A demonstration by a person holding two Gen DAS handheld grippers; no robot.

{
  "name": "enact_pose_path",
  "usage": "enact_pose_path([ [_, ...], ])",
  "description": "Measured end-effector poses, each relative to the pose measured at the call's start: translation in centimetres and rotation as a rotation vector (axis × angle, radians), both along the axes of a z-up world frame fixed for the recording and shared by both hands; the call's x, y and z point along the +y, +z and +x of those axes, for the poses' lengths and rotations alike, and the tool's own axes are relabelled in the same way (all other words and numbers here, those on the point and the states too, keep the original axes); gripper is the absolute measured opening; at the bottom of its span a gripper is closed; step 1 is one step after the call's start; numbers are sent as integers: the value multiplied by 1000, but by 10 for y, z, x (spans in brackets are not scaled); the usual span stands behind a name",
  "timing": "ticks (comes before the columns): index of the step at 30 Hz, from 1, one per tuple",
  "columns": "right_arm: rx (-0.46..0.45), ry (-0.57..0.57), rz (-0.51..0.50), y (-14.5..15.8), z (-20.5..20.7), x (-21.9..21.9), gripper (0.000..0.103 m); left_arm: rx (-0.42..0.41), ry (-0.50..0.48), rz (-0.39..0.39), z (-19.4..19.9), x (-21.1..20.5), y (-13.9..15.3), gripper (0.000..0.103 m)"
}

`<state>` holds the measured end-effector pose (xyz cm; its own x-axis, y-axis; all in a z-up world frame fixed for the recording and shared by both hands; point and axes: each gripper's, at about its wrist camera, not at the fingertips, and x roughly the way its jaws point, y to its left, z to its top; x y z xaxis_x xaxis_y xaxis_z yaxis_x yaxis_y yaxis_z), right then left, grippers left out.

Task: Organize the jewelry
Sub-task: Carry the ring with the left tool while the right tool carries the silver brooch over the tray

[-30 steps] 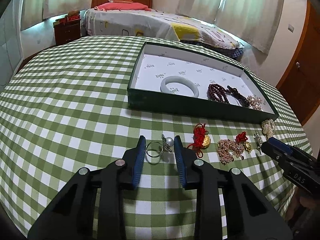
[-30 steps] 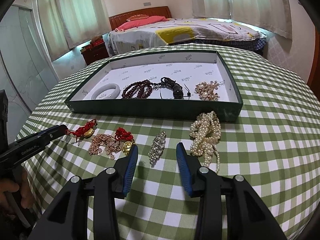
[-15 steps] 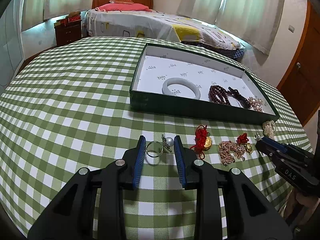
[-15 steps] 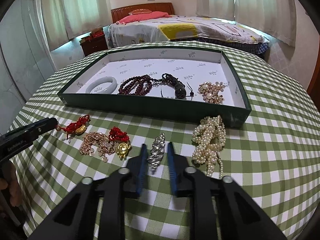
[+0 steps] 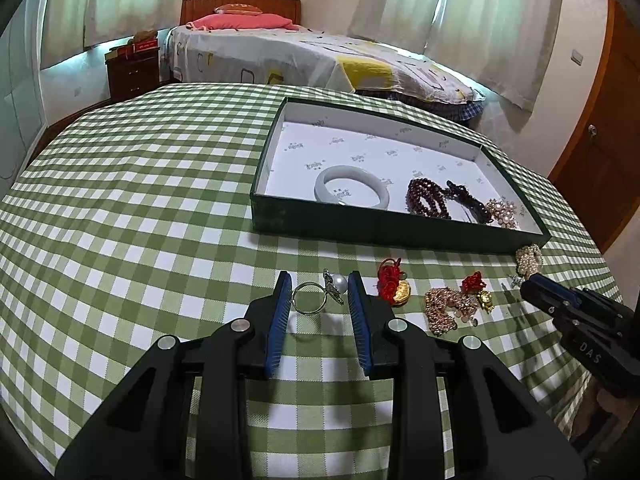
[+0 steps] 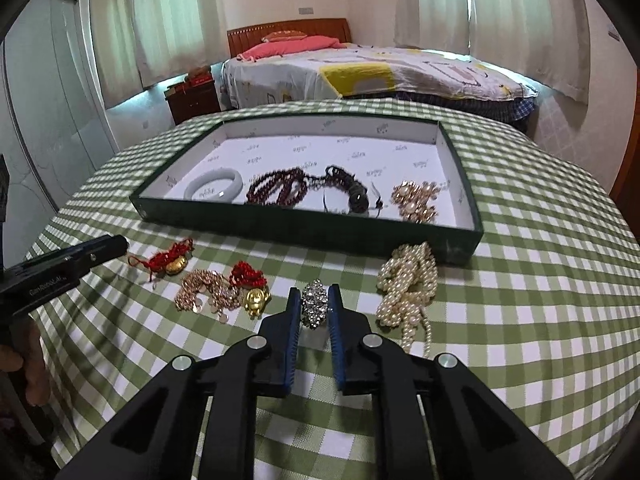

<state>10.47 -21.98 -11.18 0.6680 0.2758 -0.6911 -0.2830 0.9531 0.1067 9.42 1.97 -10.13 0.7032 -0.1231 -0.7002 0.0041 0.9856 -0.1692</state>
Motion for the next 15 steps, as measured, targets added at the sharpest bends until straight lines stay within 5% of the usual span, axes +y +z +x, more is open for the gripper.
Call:
enact_pose_path([
  [15,-109,-38,46,46,17,-16,15,-80,-41,-26,26,-15,38,28],
])
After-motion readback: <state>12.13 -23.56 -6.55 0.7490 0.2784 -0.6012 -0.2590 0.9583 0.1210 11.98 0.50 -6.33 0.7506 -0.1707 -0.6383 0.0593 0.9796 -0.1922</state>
